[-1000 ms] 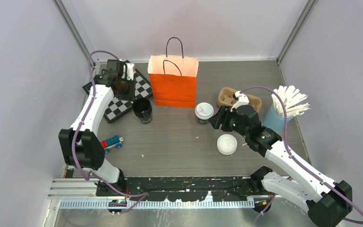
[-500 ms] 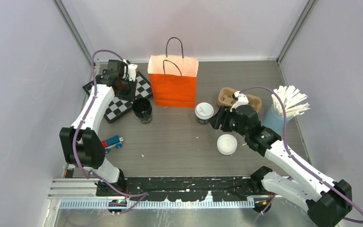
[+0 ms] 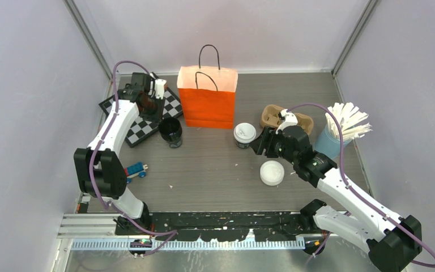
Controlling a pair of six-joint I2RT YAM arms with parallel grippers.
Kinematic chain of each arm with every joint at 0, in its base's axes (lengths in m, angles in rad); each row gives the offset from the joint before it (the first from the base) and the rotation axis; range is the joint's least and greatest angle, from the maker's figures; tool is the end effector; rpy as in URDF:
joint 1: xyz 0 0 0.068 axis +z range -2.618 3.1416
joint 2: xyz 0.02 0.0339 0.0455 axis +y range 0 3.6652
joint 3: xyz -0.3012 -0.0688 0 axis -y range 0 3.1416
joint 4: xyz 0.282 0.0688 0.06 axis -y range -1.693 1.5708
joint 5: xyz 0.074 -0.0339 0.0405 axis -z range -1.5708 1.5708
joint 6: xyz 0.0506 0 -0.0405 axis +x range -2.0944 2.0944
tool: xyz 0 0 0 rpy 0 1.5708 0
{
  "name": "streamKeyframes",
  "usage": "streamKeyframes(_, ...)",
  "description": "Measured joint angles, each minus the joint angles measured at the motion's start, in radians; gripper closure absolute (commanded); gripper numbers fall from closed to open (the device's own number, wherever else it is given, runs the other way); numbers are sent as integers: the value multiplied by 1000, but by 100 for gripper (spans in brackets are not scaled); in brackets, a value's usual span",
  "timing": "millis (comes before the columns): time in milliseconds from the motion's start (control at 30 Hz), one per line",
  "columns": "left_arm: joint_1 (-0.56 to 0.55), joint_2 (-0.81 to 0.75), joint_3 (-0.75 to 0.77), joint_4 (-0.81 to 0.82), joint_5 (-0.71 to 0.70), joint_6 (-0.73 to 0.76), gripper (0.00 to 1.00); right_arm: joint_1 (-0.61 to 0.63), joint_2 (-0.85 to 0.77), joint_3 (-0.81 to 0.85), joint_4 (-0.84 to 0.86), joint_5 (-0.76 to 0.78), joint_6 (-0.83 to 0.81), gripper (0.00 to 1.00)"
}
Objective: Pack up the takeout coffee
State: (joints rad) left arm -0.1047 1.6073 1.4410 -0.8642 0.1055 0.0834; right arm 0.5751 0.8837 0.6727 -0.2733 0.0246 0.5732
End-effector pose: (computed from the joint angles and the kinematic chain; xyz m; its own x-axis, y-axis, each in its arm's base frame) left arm 0.3803 -0.0453 0.3204 -0.8368 0.1712 -0.5201 0.2283 0.9724 -0.0471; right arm 0.1916 0.1227 0.2880 -0.6132 0.2486 -0.7498 -0.2296 0.8521 0.4703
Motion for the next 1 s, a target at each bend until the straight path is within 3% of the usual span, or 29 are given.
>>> streamKeyframes(1000, 0, 26, 0, -4, 0, 5, 81, 0, 0, 0, 0, 0, 0, 38)
